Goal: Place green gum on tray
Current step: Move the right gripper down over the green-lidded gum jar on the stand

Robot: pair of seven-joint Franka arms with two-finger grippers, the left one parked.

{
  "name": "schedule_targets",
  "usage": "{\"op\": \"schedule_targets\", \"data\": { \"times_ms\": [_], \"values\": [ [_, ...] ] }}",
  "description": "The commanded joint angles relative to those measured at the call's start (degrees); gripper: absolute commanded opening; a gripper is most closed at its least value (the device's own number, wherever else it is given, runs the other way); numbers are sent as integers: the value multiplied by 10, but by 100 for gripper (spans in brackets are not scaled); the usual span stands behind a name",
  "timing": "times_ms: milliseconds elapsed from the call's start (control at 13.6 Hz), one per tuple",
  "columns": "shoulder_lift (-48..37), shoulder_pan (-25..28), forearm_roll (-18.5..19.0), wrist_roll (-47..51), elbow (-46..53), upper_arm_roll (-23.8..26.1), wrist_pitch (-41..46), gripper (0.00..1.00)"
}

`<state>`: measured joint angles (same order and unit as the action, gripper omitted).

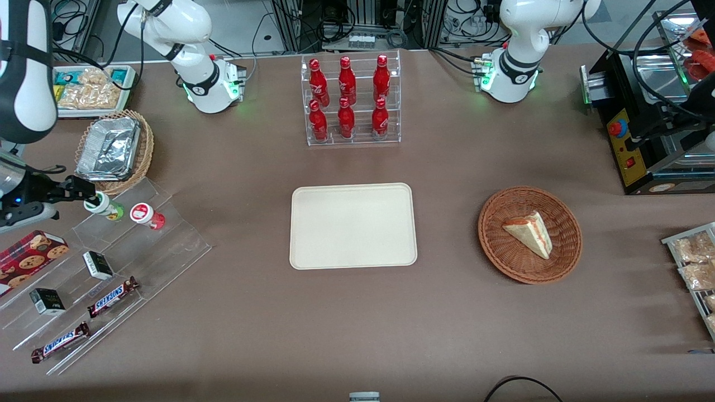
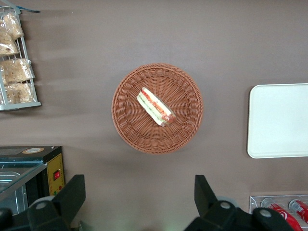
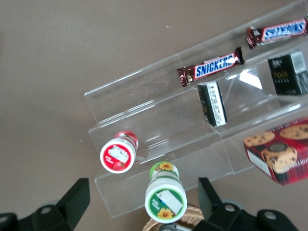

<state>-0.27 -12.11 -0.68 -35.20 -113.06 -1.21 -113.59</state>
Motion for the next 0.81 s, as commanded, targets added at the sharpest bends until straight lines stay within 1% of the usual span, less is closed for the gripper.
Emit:
{"op": "schedule_targets", "data": {
  "times_ms": [0,293,440,733],
  "values": [
    [-39,-8,5,-67,-75,1,-68,100],
    [-39,-34,6,-130,-125,2,-137,100],
    [-38,-48,6,-138,-133,2,-138,100],
    [-35,-48,5,-127,-154,2,-142,100]
  ]
}}
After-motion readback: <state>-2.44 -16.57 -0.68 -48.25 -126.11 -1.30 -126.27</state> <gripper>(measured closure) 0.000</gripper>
